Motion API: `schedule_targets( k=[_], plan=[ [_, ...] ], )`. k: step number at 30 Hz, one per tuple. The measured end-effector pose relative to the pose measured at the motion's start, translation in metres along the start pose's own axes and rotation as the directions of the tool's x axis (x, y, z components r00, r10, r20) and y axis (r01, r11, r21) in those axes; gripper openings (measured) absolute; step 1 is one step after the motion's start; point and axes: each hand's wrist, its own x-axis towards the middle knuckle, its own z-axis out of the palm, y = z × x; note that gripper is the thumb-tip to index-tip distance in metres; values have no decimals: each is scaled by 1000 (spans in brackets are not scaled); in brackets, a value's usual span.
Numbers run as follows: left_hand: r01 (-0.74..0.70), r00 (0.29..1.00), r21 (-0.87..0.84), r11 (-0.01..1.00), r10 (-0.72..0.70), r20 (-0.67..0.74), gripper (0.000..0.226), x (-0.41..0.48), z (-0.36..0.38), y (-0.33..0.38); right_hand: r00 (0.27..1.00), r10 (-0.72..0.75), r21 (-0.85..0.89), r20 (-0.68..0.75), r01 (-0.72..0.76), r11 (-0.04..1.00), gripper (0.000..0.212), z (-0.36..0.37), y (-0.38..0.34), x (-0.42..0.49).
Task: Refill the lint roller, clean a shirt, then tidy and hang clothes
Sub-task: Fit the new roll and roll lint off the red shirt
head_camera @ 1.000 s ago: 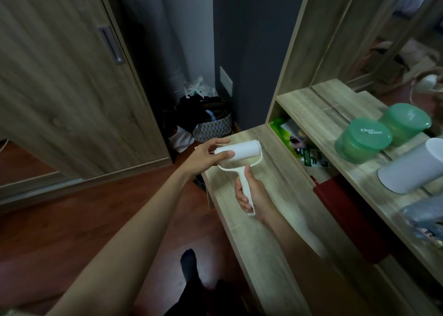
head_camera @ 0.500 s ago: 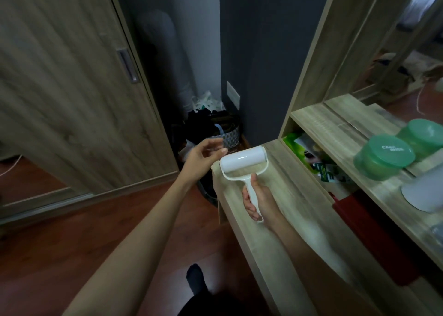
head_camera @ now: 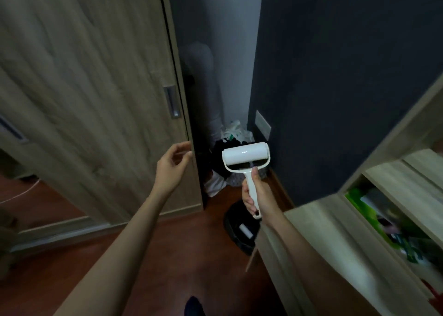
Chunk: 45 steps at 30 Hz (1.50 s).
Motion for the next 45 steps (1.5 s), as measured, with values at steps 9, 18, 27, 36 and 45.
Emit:
schedule_targets(
  k=[9,18,27,36,45],
  plan=[
    [-179,955,439,881,263,-137,60,164,-70,-56,998,-60,63,21,59,996,59,100,-44,131],
    [-108,965,814,571,258,-53,106,251,-42,-89,998,-52,106,40,48,993,57,120,-55,191],
    [-120,931,842,527,354,-88,117,283,-27,-123,991,-108,66,77,103,992,60,126,-68,257],
    [-183,894,855,486,444,-61,111,287,-51,-139,990,-83,-14,111,85,996,61,153,-71,278],
    [-110,911,849,517,394,-122,88,271,-151,-168,981,-53,-47,186,63,997,61,221,-63,274]
  ],
)
